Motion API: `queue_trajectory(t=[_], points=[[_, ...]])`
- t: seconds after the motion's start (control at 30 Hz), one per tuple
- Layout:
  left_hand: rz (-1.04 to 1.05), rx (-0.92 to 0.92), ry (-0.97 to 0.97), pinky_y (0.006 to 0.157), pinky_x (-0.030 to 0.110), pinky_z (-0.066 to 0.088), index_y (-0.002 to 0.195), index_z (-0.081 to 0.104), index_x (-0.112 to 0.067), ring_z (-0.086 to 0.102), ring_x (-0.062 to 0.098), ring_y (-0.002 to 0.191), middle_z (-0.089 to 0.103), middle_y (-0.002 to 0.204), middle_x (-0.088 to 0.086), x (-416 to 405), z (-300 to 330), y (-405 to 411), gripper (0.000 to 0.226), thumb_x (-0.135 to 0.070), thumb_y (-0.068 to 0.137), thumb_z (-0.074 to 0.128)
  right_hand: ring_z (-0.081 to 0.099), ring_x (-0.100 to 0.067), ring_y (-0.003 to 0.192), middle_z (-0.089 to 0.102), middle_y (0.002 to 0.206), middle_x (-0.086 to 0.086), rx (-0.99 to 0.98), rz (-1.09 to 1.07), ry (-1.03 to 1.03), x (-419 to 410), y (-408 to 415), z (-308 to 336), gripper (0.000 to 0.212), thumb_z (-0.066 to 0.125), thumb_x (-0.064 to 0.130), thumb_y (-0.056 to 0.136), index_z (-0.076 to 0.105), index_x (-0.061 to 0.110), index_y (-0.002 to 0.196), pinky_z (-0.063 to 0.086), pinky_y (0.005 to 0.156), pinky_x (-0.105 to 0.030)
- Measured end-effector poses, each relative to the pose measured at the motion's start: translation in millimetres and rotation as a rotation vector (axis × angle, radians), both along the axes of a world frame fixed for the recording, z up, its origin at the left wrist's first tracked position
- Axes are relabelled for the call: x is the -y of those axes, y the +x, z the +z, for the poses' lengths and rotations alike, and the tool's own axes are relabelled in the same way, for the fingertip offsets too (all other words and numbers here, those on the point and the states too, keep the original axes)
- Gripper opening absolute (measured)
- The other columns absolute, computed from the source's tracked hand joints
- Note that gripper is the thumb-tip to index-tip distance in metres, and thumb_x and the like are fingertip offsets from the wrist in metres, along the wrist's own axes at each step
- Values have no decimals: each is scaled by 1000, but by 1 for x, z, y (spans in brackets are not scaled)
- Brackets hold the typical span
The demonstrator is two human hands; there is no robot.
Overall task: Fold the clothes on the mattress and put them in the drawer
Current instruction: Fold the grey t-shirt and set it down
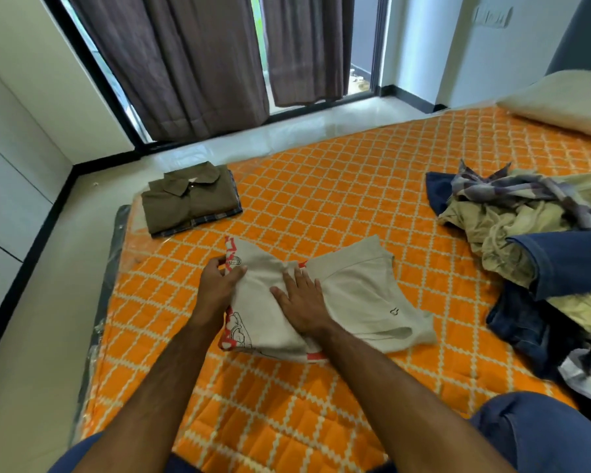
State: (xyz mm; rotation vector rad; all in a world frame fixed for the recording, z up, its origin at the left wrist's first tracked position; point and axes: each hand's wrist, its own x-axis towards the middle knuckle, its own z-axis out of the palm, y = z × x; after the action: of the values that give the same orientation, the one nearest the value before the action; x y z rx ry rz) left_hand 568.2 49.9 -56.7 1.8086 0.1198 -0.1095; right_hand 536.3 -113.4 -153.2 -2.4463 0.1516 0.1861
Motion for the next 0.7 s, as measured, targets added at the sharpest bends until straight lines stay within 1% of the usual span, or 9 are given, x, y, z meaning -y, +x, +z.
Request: queue_trajectory(t=[0.13,0.23,0.33,0.37,0.43,0.5,0.57,0.63,0.7], points=[[13,42,7,61,27,51,137,50,-7,65,20,85,63,112,10,-19,31,-5,49,-12,93,70,23,-28,153,28,166,-8,-58,-2,290,-44,4,18,85,10,79,94,29,27,159,15,123,-54],[-8,50,-3,62,27,51,139,48,-6,65,21,87,61,115,10,-13,38,-8,50,-11,94,68,52,-25,133,55,148,-2,-57,-39,524,-55,4,22,86,15,90,86,50,36,143,36,114,-54],[-56,54,4,65,28,53,136,49,-11,66,20,90,63,111,5,16,37,-12,47,-15,94,70,60,-7,108,61,129,3,-26,-81,866,-41,-15,63,44,26,51,109,52,27,134,52,94,-19],[-67,48,3,66,31,54,136,50,-12,67,22,92,64,113,6,31,35,-13,47,-17,93,70,62,-9,106,62,125,0,-35,-108,984,-29,-15,67,42,29,45,109,51,21,135,53,87,-15],[-91,27,12,69,36,56,136,50,-12,68,28,96,65,117,10,64,29,-14,46,-22,94,68,67,-23,111,69,123,-8,-84,-204,1164,-1,-20,74,71,38,61,99,53,7,143,56,95,-30],[-154,-18,2,62,33,55,132,52,-15,71,26,84,71,108,13,92,26,-17,39,-31,98,62,74,-22,87,76,94,-10,-107,-238,1288,28,-22,75,92,38,72,93,45,-1,149,62,78,-36],[-248,-76,-3,52,26,48,126,50,-18,70,21,68,74,92,13,116,22,-24,32,-40,102,52,72,-21,69,73,78,-9,-101,-290,1366,67,-28,76,88,30,68,101,47,-7,144,60,61,-32],[-294,-57,92,61,31,52,126,51,-19,69,19,79,73,99,10,121,7,-30,32,-43,103,49,74,-29,86,76,98,-17,-140,-286,1325,96,-35,77,65,41,54,106,59,-2,134,62,76,-40],[-228,50,324,87,43,53,127,56,-18,63,22,104,64,119,7,111,-18,-29,33,-38,101,55,71,-36,101,71,116,-23,-214,-295,1175,118,-35,63,48,67,25,94,56,3,136,58,92,-52]])
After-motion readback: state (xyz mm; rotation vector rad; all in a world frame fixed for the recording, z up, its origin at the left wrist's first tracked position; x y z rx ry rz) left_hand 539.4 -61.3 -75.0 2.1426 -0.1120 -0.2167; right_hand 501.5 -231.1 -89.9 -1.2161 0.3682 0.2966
